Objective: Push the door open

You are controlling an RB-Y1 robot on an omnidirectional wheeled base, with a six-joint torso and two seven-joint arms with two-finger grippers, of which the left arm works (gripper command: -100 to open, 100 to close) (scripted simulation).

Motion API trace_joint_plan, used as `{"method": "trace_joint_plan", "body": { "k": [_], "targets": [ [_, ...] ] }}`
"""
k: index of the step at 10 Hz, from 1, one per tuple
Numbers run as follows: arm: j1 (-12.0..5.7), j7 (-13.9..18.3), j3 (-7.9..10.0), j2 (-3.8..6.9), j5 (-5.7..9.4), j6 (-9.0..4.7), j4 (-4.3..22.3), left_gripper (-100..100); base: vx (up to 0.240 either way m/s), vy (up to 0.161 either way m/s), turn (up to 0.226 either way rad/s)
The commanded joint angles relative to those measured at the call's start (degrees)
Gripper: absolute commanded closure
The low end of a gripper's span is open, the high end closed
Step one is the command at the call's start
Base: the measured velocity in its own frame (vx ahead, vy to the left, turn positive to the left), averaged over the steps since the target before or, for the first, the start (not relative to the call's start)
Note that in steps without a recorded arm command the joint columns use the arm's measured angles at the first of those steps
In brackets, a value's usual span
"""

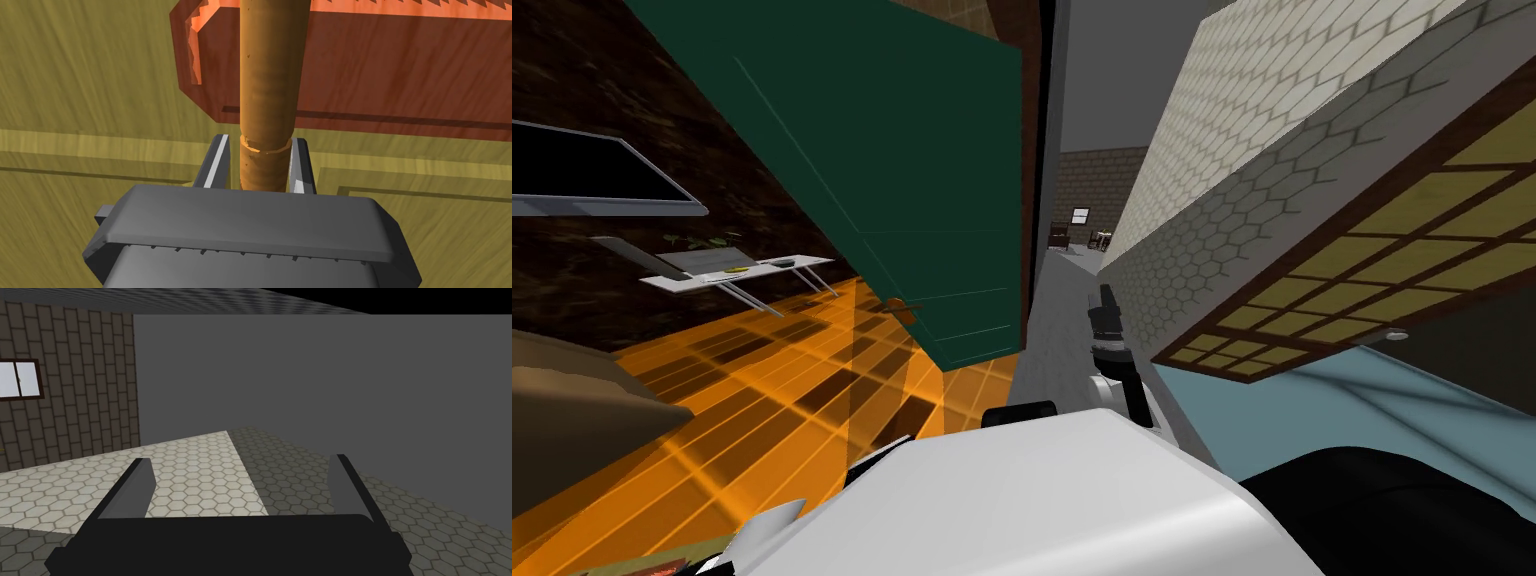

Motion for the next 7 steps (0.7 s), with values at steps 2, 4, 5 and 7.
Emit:
{"method": "trace_joint_plan", "body": {
  "k": [2, 4, 5, 7],
  "targets": [
    [-0.53, 0.0, -0.46, 0.58, 0.17, -0.91, -1.4, 100, 0.070, 0.166, 0.123],
    [-0.61, 0.0, 0.73, -0.26, 0.34, -0.89, -2.0, 100, 0.085, 0.169, 0.133],
    [-0.63, 0.1, 1.17, -0.58, 0.38, -0.88, -2.2, 100, 0.089, 0.133, 0.103],
    [-0.71, 0.1, 3.26, -2.12, 0.52, -0.86, -2.7, 100, 0.094, 0.148, 0.100]
  ]
}}
